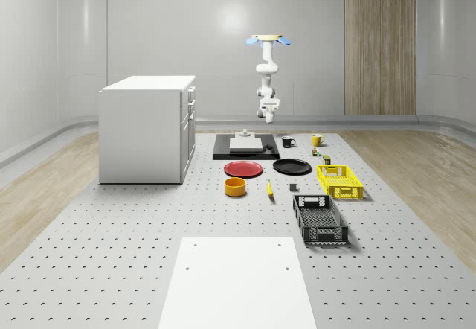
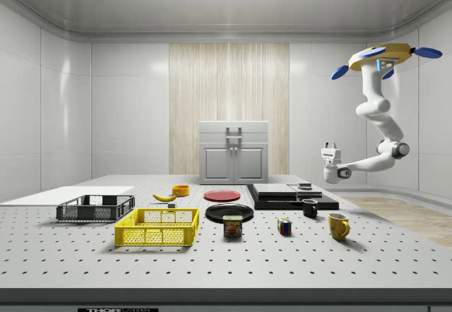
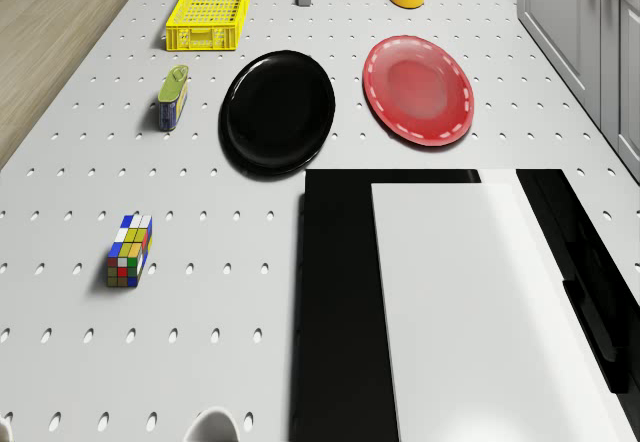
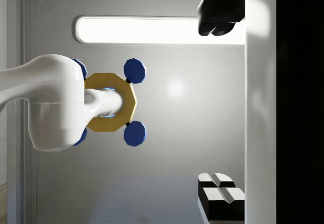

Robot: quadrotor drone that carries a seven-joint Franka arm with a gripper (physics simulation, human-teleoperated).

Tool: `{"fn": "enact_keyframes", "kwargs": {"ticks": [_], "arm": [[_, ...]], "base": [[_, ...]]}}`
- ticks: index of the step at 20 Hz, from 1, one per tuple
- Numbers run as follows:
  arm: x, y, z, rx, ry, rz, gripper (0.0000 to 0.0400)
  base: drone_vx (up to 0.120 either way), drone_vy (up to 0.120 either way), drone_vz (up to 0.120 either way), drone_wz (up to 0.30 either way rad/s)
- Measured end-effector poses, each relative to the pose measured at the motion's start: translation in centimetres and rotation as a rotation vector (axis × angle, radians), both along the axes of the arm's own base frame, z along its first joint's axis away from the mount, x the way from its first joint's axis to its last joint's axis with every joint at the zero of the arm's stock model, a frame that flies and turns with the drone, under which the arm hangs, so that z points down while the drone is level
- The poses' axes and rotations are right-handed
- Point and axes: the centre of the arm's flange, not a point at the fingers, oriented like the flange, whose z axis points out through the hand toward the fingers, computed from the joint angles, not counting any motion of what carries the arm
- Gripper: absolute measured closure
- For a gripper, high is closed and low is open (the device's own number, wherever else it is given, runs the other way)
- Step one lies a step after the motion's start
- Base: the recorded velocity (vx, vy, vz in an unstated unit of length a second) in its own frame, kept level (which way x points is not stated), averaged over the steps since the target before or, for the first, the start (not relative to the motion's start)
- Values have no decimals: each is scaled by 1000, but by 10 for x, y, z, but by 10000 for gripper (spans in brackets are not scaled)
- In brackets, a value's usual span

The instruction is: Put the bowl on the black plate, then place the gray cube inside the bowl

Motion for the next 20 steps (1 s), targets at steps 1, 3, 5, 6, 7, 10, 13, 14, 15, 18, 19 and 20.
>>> {"fn": "enact_keyframes", "kwargs": {"ticks": [1, 3, 5, 6, 7, 10, 13, 14, 15, 18, 19, 20], "arm": [[0, 0, 0, 0, -1, 0, 0], [0, 0, 0, 0, -2, 0, 0], [0, 0, 0, -1, -4, 0, 0], [0, 0, 0, -1, -5, 0, 0], [0, 0, 0, -1, -5, 0, 0], [-1, 0, 0, -2, -8, 0, 0], [-1, 0, 0, -3, -10, 0, 0], [-1, 0, 0, -4, -11, 0, 0], [-1, 0, 0, -5, -11, 0, 0], [-1, 1, 0, -8, -14, 0, 0], [-1, 1, 0, -10, -14, 0, 0], [-1, 1, 0, -12, -15, 0, 0]], "base": [[120, -120, 0, 0], [120, -120, 0, 0], [120, -120, 0, 0], [120, -120, 0, 0], [120, -120, 0, 0], [120, -120, 0, 0], [120, -120, 0, 0], [120, -120, 0, 0], [120, -40, 0, 0], [120, 0, 0, 0], [120, 0, 0, 0], [120, 0, 0, 0]]}}
